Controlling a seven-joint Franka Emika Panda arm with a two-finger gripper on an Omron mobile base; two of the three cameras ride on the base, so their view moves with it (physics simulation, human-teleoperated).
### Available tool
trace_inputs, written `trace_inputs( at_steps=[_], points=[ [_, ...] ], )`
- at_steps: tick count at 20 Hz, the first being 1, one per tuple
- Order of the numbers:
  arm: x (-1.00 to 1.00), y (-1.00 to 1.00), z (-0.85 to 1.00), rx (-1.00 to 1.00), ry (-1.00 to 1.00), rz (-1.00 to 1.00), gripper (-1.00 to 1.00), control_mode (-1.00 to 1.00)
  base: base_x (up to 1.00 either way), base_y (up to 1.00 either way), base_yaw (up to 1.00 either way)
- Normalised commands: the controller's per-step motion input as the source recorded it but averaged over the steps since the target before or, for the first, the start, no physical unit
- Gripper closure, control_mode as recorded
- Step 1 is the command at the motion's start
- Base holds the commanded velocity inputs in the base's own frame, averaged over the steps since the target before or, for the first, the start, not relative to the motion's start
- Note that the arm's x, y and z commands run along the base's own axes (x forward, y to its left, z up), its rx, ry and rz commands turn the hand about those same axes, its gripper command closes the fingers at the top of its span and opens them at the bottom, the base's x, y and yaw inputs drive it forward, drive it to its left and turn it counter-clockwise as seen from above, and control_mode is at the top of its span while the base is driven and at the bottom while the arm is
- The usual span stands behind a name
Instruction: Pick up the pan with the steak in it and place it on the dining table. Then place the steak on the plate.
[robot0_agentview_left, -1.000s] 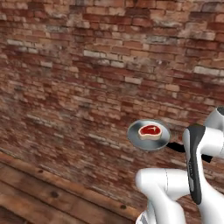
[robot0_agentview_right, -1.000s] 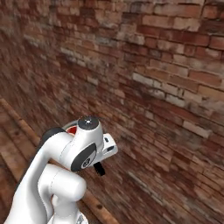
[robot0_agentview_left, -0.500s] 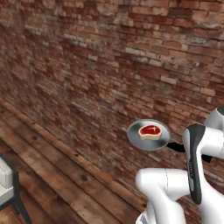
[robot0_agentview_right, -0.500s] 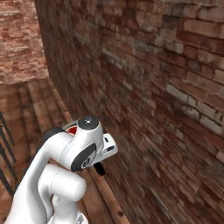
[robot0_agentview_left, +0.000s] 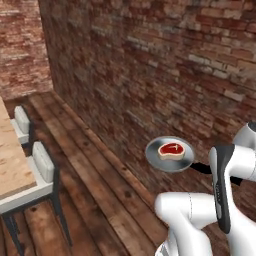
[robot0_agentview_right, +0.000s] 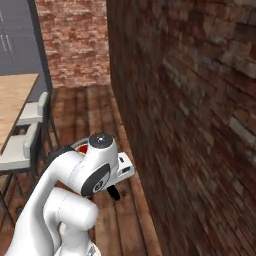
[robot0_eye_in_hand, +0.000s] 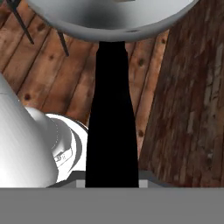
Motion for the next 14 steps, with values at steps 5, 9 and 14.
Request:
trace_inputs(
  at_steps=[5, 9, 14],
  points=[
    [0.0, 0.0, 0.0, 0.0, 0.0, 0.0, 1.0, 1.0, 0.0, 0.0, 0.47],
    [0.0, 0.0, 0.0, 0.0, 0.0, 0.0, 1.0, 1.0, 0.0, -0.02, 0.35],
    [0.0, 0.0, 0.0, 0.0, 0.0, 0.0, 1.0, 1.0, 0.04, -0.23, 0.0]
  ],
)
